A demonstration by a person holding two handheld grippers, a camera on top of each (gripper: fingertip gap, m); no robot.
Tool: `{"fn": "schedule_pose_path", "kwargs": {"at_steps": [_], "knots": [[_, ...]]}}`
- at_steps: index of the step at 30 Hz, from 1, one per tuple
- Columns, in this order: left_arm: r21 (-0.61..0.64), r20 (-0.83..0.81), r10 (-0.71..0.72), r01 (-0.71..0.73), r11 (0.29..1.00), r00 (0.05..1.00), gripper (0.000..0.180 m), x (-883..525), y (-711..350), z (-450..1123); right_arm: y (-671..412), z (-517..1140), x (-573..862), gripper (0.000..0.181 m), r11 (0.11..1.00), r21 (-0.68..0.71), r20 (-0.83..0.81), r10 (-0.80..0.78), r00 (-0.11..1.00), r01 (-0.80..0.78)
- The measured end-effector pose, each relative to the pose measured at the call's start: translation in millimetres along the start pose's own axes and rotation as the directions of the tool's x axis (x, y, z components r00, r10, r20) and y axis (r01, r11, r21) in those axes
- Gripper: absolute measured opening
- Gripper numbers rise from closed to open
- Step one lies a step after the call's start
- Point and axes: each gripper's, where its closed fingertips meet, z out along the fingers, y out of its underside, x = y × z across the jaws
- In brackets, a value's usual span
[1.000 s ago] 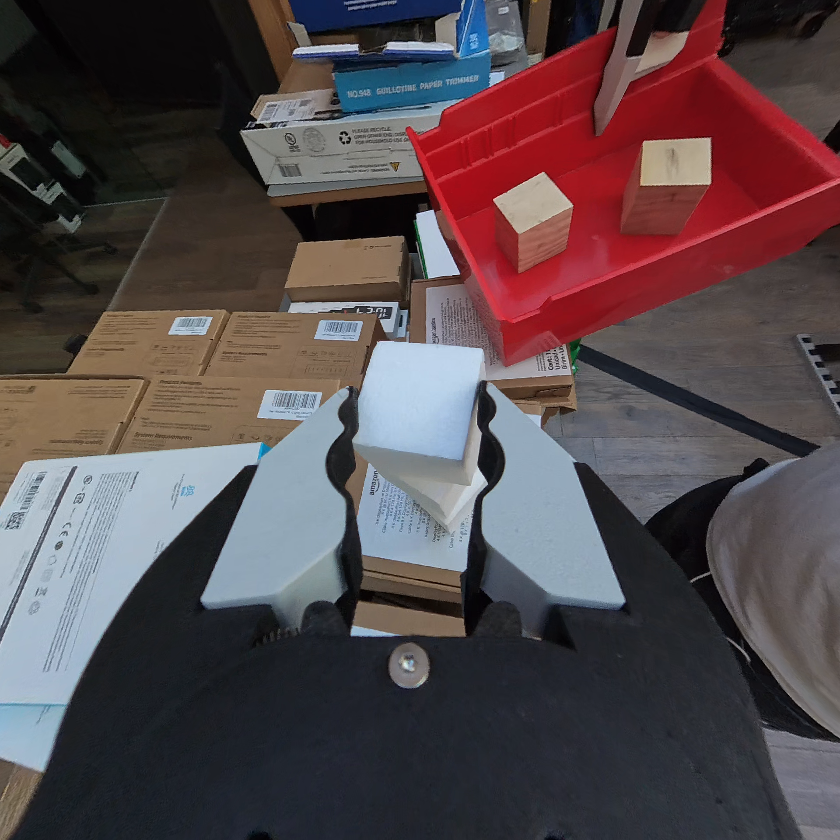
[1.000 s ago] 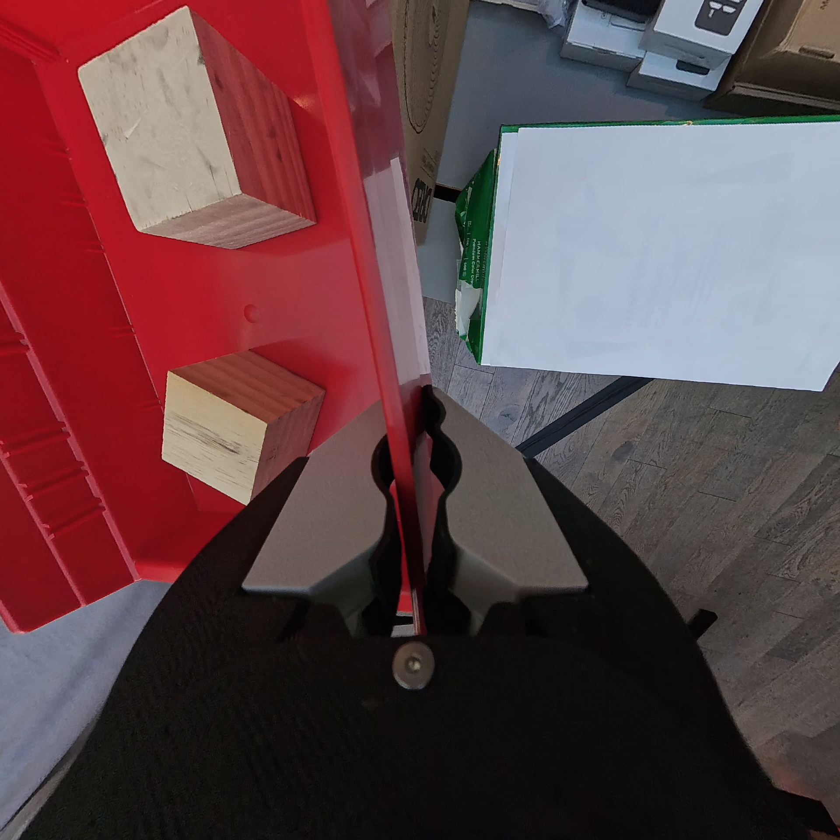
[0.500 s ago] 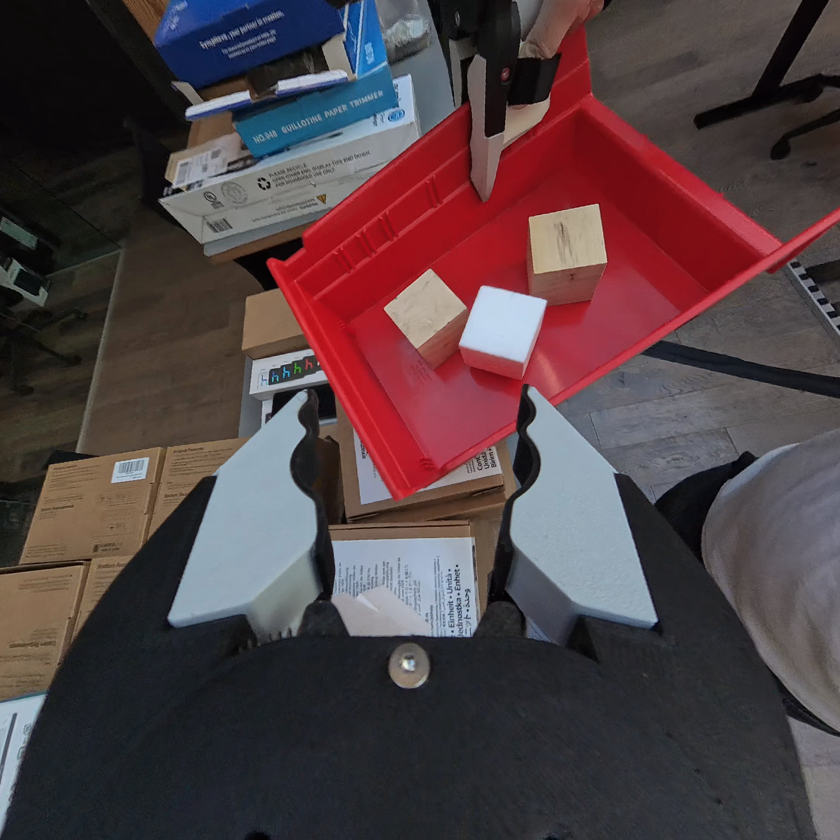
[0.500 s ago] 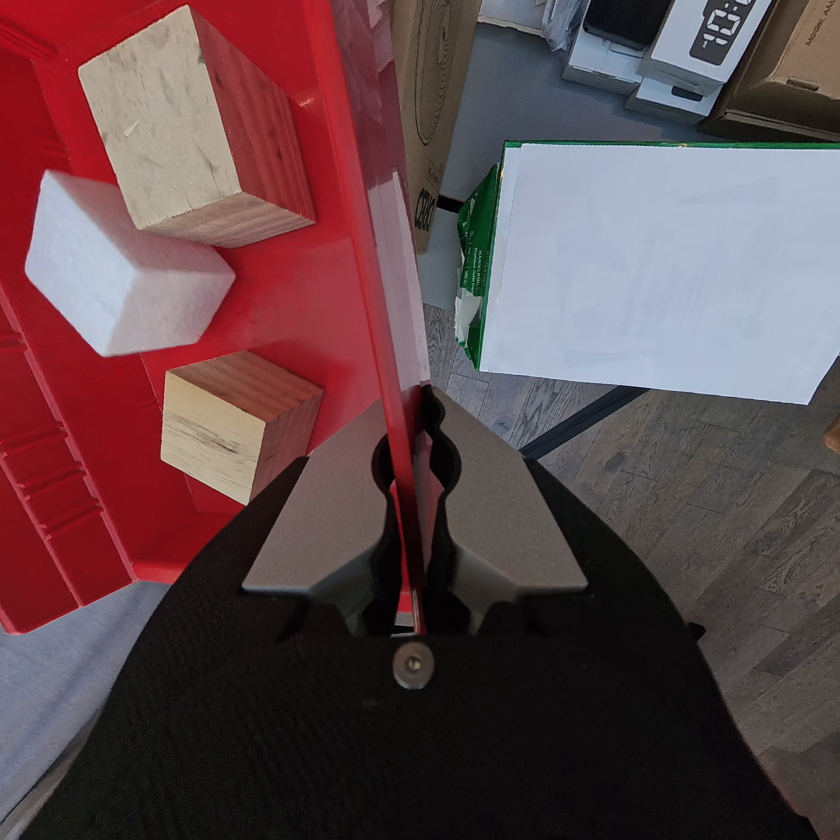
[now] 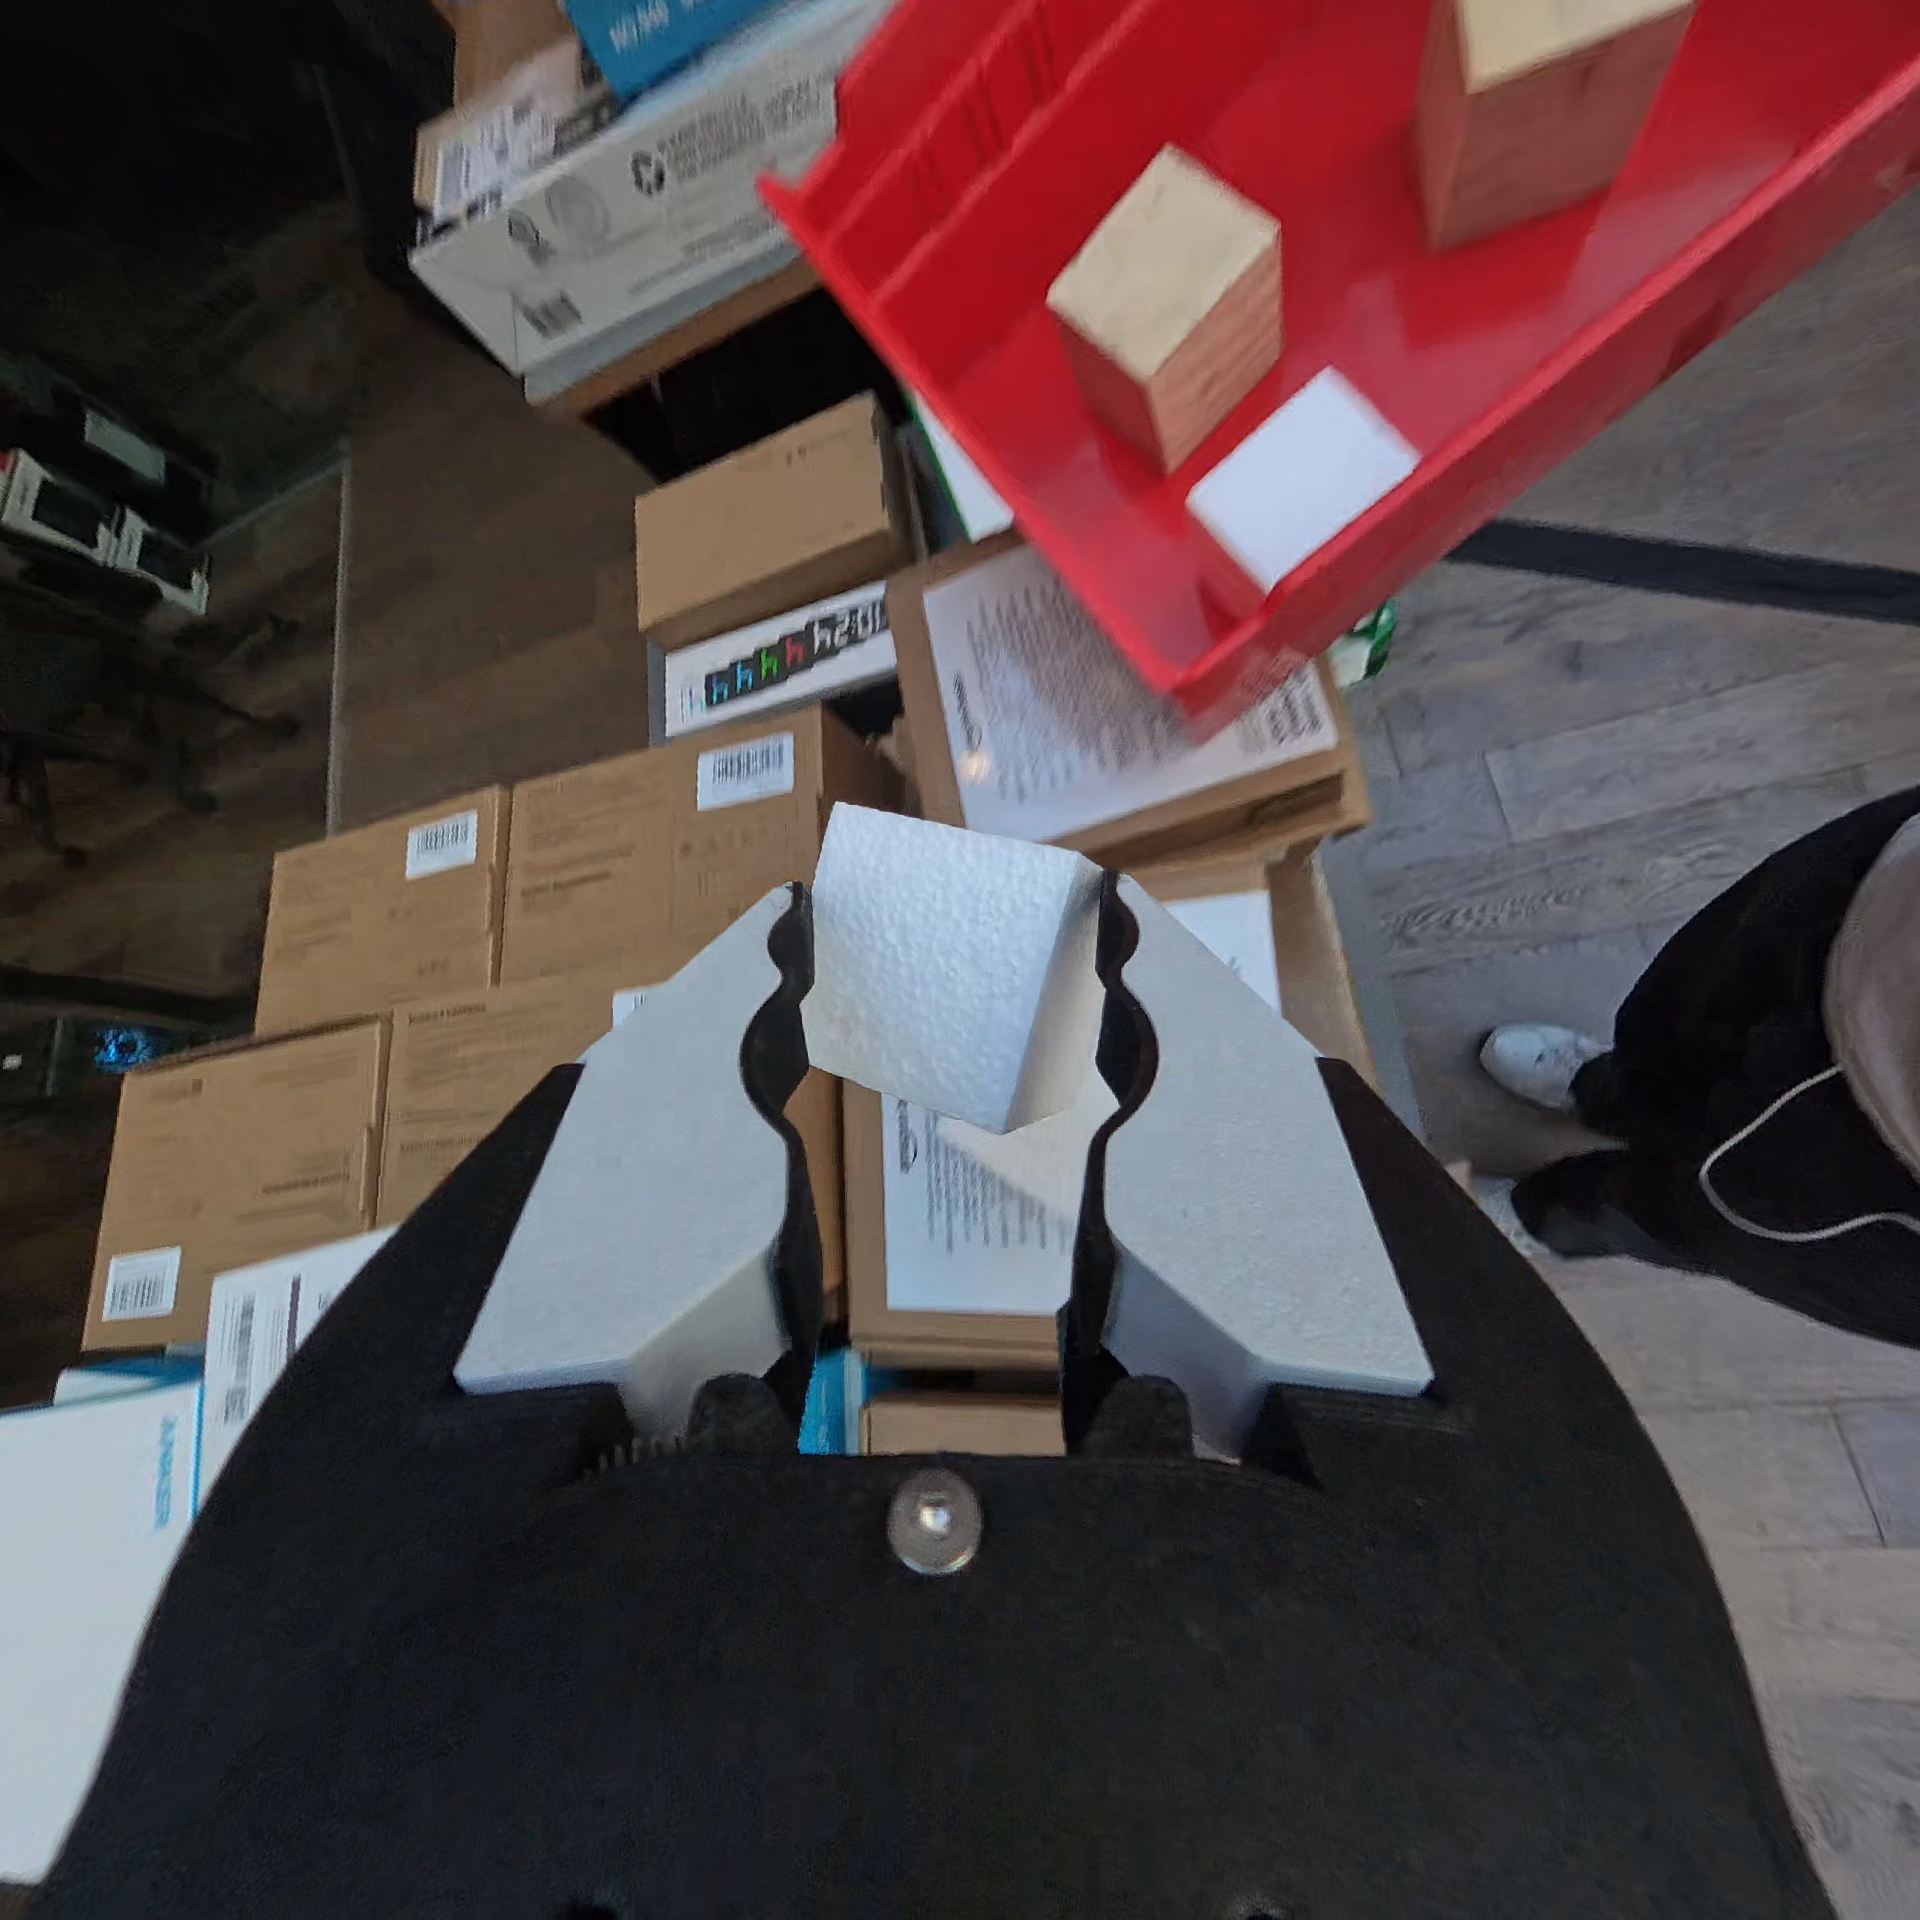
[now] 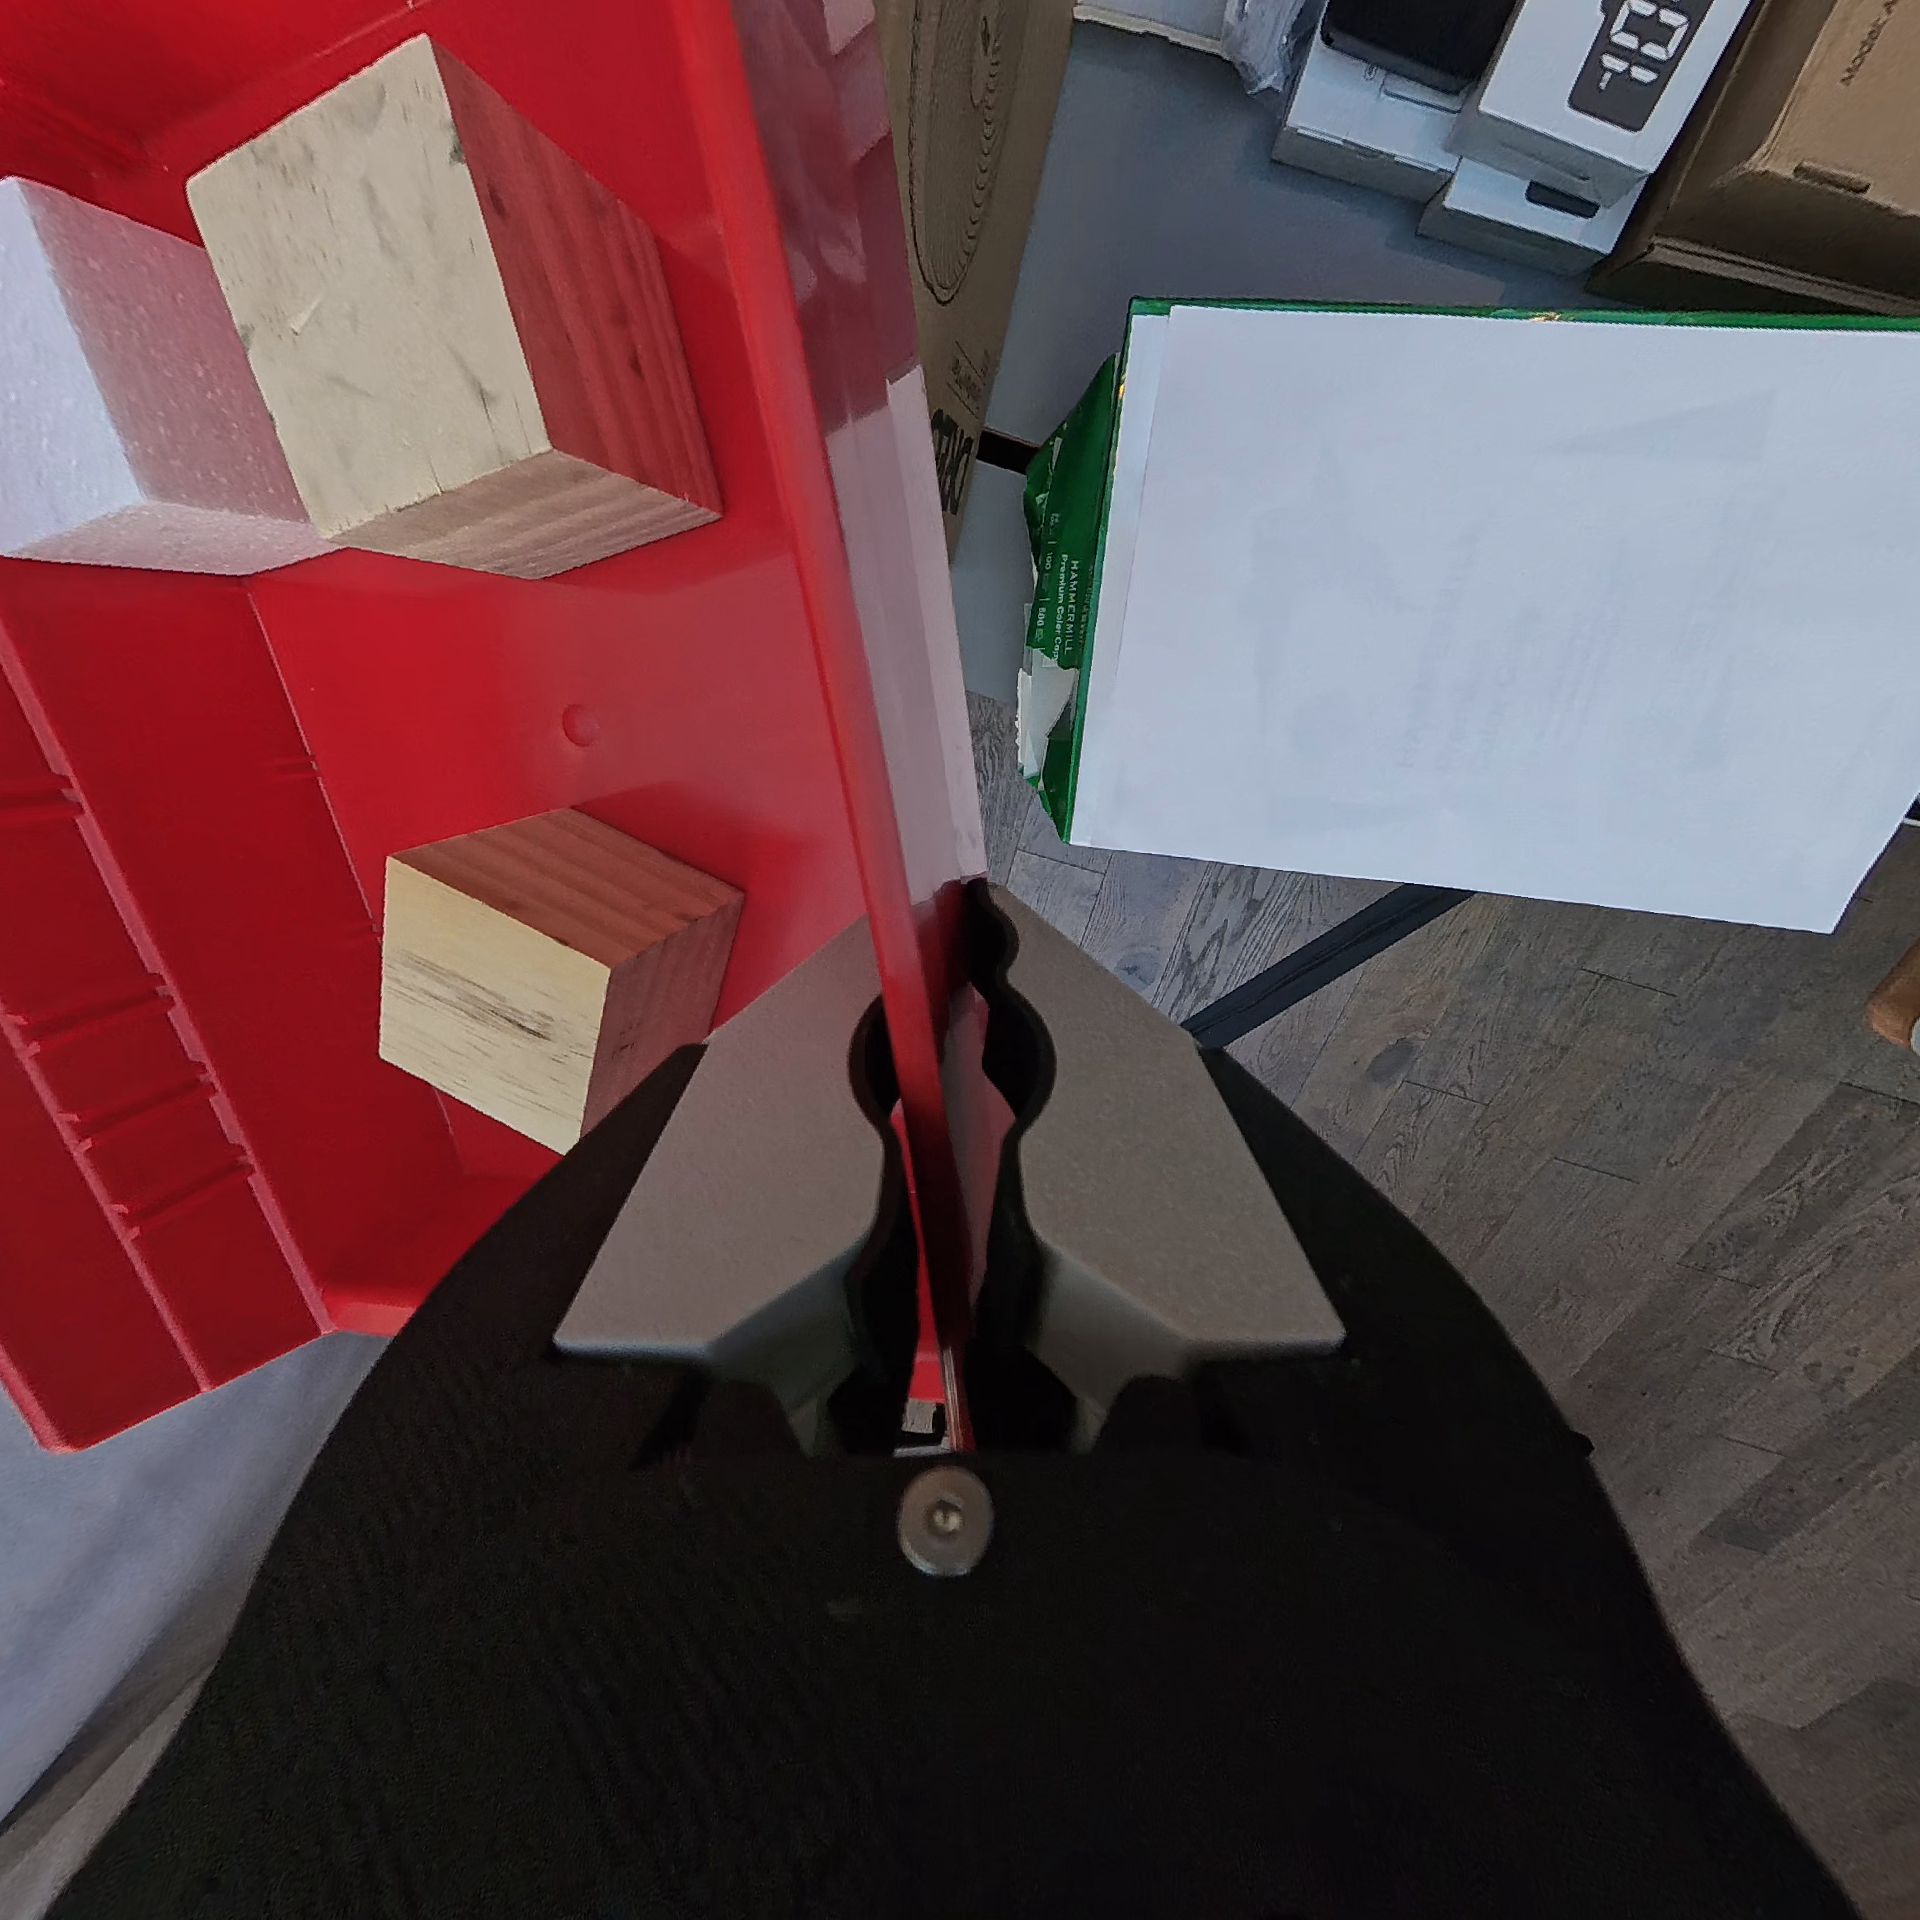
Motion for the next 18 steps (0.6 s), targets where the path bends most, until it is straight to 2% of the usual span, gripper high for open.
{"fn": "schedule_pose_path", "kwargs": {"at_steps": [4,5,6,7,8,12,16,18], "knots": [[0.17,-0.021,0.037,-0.033,0.985,0.999,0.055,25.0,-102.0,1.6,-3.2,-0.6,3.4,0.003,1.0,0.009,-0.008,-0.002,1.0,0.002],[0.183,-0.029,0.037,-0.031,0.983,0.999,0.059,31.8,-121.8,11.6,-4.6,-1.6,3.2,0.003,1.0,0.01,-0.012,-0.006,1.0,0.006],[0.182,-0.041,0.024,-0.016,0.983,0.999,0.077,37.3,-136.9,24.3,-5.8,-2.7,3.1,0.003,1.0,0.008,-0.017,-0.012,1.0,0.012],[0.158,-0.071,0.007,0.005,0.988,0.997,0.095,43.5,-144.8,37.9,-7.0,-4.1,2.6,0.003,1.0,0.007,-0.019,-0.016,1.0,0.016],[0.118,-0.086,-0.004,0.014,0.993,0.996,0.105,46.5,-146.5,49.1,-7.8,-5.9,2.2,0.003,1.0,0.006,-0.021,-0.019,1.0,0.019],[0.027,-0.118,0.042,-0.039,0.999,0.992,0.087,50.7,-114.0,46.1,-8.2,-14.1,2.2,0.003,0.999,0.007,-0.027,-0.035,0.999,0.035],[-0.161,-0.165,0.073,-0.1,0.982,0.984,0.096,51.2,-25.0,21.7,-4.0,-19.1,2.1,0.003,0.999,0.008,-0.018,-0.042,0.999,0.042],[-0.231,-0.177,0.081,-0.122,0.965,0.981,0.095,51.4,14.3,21.6,-2.0,-19.8,2.4,0.003,0.999,0.011,-0.008,-0.041,0.999,0.041]]}}
